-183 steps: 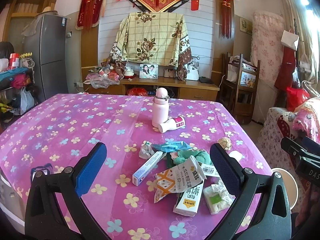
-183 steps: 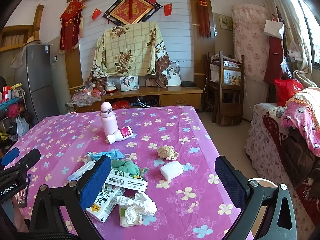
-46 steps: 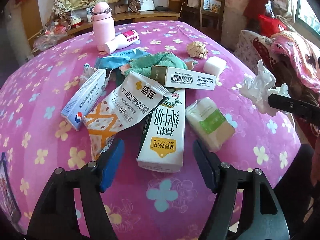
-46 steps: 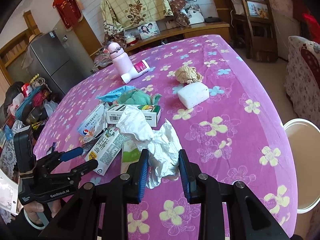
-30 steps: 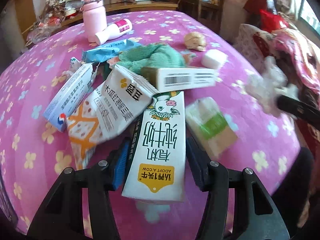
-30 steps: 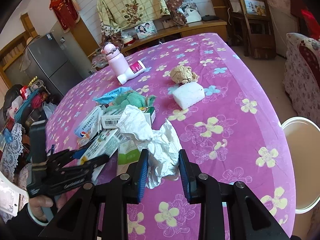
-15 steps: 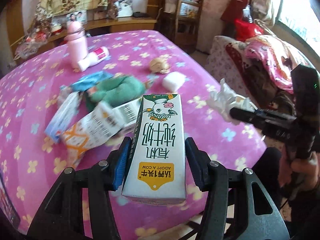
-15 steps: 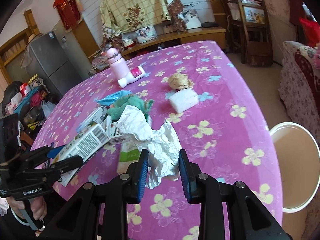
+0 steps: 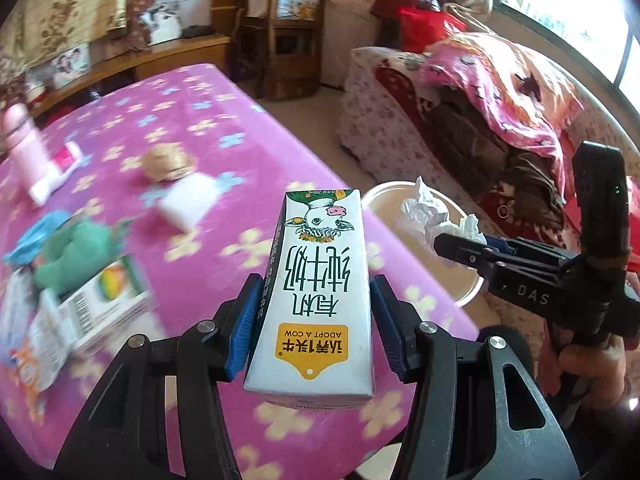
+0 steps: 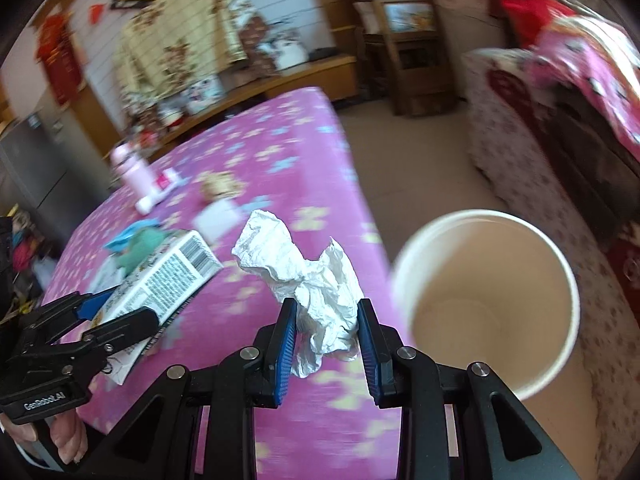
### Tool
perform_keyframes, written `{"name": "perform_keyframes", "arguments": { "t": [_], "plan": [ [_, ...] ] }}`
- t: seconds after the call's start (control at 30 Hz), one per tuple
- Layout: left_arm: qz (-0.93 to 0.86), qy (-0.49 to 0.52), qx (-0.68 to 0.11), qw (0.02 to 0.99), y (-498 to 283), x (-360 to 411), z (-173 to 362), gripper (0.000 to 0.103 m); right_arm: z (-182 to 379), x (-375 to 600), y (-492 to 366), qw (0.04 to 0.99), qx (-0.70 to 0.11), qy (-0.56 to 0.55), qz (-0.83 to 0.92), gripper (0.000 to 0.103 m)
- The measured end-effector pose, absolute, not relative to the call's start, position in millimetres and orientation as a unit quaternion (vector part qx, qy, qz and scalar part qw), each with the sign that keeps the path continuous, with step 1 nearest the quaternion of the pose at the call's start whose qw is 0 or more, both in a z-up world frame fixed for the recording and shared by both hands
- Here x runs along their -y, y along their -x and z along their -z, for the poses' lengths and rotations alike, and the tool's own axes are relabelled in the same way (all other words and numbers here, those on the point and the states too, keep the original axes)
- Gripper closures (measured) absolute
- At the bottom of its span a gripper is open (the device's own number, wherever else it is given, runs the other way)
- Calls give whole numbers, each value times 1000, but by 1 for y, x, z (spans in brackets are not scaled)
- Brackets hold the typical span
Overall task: Collect trash
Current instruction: 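Drop the tissue from the right tool into the bin while the left drops the carton, then move both open tools back over the trash on the table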
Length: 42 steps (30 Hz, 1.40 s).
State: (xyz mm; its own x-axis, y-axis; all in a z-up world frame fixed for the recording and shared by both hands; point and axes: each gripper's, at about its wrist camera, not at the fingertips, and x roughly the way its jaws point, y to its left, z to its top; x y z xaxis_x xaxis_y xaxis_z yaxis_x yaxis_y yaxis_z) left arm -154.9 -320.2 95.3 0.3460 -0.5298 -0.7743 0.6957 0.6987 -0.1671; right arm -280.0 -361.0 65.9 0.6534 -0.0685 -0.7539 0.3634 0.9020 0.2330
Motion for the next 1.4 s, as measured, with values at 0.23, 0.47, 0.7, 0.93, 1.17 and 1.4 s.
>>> {"name": "perform_keyframes", "arguments": {
  "t": [0.23, 0.47, 0.7, 0.93, 1.17, 1.4],
  "plan": [
    [406, -88, -448, 792, 152, 388, -76, 50, -45, 432, 301, 859, -414, -226, 199, 75],
    [416, -52, -474, 774, 140, 429, -53, 43, -19, 473, 306, 831, -425, -263, 245, 53],
    [410, -37, -499, 762, 138, 428, -42, 42, -16, 485, 311, 823, -420, -293, 246, 49],
    [400, -35, -494, 771, 139, 410, -46, 42, -19, 479, 310, 826, -414, -294, 245, 49],
    [409, -25, -477, 778, 142, 401, -64, 42, -33, 473, 312, 833, -401, -276, 262, 49],
    [400, -40, -468, 787, 149, 397, -65, 42, -40, 468, 314, 838, -399, -271, 254, 49]
  ]
}}
